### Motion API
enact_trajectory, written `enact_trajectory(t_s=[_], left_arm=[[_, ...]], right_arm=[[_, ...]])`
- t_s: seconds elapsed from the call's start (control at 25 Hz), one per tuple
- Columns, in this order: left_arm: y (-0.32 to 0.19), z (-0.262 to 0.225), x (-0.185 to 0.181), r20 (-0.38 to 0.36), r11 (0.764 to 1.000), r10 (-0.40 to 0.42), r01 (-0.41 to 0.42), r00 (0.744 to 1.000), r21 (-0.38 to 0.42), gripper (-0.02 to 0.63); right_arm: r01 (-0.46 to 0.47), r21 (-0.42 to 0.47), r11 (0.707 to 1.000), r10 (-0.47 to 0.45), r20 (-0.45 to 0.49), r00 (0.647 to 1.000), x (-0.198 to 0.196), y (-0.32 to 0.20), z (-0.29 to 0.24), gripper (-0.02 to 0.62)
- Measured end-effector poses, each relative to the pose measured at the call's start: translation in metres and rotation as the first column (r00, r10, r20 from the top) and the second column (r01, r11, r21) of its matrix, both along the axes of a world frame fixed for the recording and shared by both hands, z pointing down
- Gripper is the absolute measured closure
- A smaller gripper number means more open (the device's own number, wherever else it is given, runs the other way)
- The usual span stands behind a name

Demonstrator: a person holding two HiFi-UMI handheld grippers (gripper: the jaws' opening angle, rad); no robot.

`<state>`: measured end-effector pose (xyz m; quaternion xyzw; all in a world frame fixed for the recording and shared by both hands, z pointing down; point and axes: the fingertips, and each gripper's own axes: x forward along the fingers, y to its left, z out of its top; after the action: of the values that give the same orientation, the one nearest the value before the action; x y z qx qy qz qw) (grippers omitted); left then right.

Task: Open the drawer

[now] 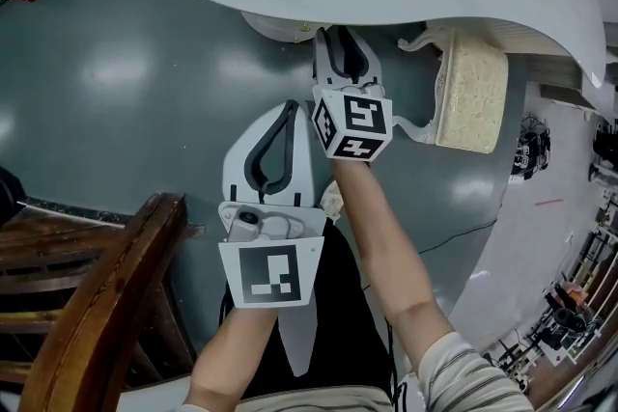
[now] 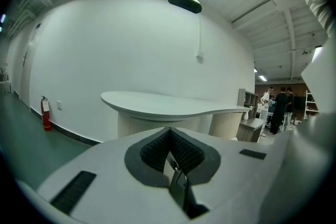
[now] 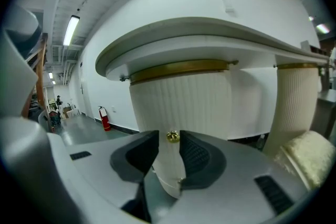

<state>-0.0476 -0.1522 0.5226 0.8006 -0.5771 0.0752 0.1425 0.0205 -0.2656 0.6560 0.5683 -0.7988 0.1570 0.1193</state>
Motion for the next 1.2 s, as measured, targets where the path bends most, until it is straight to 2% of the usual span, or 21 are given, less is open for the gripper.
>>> enact_trajectory(t_s=[0.32, 0.68, 0.92, 1.04, 1.2], left_arm=[[-0.001, 0.005, -0.001, 0.006, 1.0, 0.007, -0.007, 1.0, -0.016, 0.601], [-0.002, 0.009, -0.002, 0.01, 1.0, 0.014, -0.013, 1.0, -0.024, 0.601], [-0.003, 0.011, -0.001, 0.015, 1.0, 0.017, -0.017, 1.0, -0.022, 0.601], [-0.003, 0.013, -0.005, 0.017, 0.999, 0.006, -0.006, 1.0, -0.032, 0.601], [-0.004, 0.011, -0.007, 0.023, 1.0, 0.007, -0.006, 1.0, -0.029, 0.601]], right_arm=[[0.004, -0.004, 1.0, -0.005, -0.012, 1.0, -0.004, -0.015, 0.012, 0.453], [-0.03, -0.013, 0.999, 0.029, -0.047, 0.998, -0.001, -0.03, 0.027, 0.453], [-0.019, -0.009, 1.0, 0.019, -0.05, 0.999, -0.005, -0.035, 0.029, 0.453], [-0.018, -0.01, 1.0, 0.018, -0.054, 0.998, -0.007, -0.037, 0.031, 0.457], [-0.028, -0.013, 1.0, 0.027, -0.063, 0.998, -0.008, -0.038, 0.033, 0.495]])
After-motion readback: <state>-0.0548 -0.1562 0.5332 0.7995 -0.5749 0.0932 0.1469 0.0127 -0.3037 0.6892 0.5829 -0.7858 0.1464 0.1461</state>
